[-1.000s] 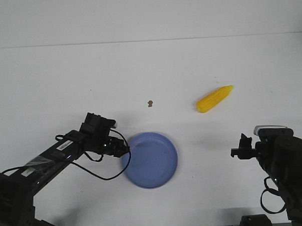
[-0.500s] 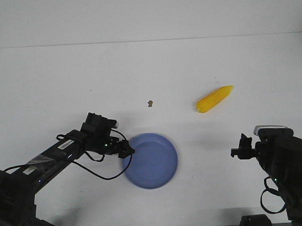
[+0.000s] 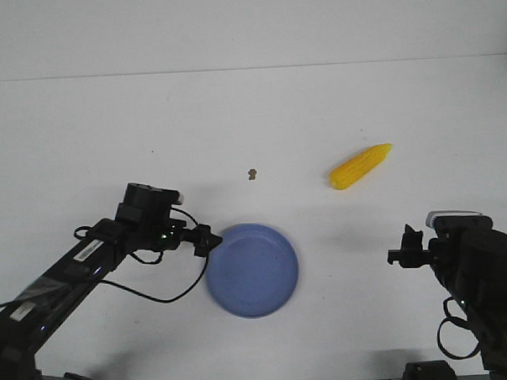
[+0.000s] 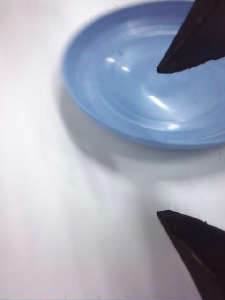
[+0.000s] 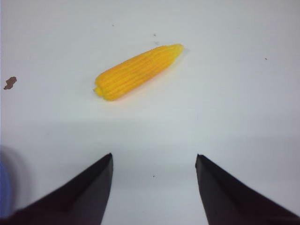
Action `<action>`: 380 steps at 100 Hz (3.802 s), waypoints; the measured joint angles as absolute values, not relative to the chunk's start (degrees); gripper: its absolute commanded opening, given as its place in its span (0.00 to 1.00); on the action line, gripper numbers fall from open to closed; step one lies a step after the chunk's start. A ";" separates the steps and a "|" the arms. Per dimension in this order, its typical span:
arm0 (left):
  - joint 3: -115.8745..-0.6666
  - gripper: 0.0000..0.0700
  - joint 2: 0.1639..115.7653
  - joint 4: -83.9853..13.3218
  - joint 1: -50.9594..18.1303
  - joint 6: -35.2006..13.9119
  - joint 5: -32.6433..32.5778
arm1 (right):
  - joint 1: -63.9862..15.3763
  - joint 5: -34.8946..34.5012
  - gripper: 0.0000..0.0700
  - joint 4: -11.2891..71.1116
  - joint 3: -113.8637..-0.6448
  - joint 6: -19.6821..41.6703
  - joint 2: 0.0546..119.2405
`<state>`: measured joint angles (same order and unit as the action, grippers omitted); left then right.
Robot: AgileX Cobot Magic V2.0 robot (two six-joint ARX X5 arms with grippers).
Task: Place corn on plate with both arms
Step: 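Release the plate and pull the left gripper back, then reach the right gripper to the yellow corn and grasp it, then lift the corn with the right gripper and carry it over the plate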
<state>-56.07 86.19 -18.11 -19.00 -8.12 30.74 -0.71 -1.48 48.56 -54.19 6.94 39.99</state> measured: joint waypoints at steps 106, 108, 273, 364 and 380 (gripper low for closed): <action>-56.07 0.86 58.33 -31.33 -12.12 2.59 8.88 | -0.69 -5.98 0.64 24.86 -54.30 20.88 60.47; -56.07 0.86 58.33 -31.33 -12.12 2.52 8.88 | -0.67 -5.98 0.64 24.01 -54.41 21.54 61.82; -56.07 0.86 58.33 -31.38 -12.12 2.39 8.88 | 0.23 -11.27 0.24 18.15 -74.11 34.06 106.24; -56.07 0.86 58.33 -31.42 -12.12 2.39 8.88 | -4.69 -16.34 0.17 34.06 -73.80 18.33 86.24; -56.07 0.86 58.33 -31.48 -12.12 2.39 8.88 | -11.25 -15.68 0.17 38.52 -73.78 14.66 81.43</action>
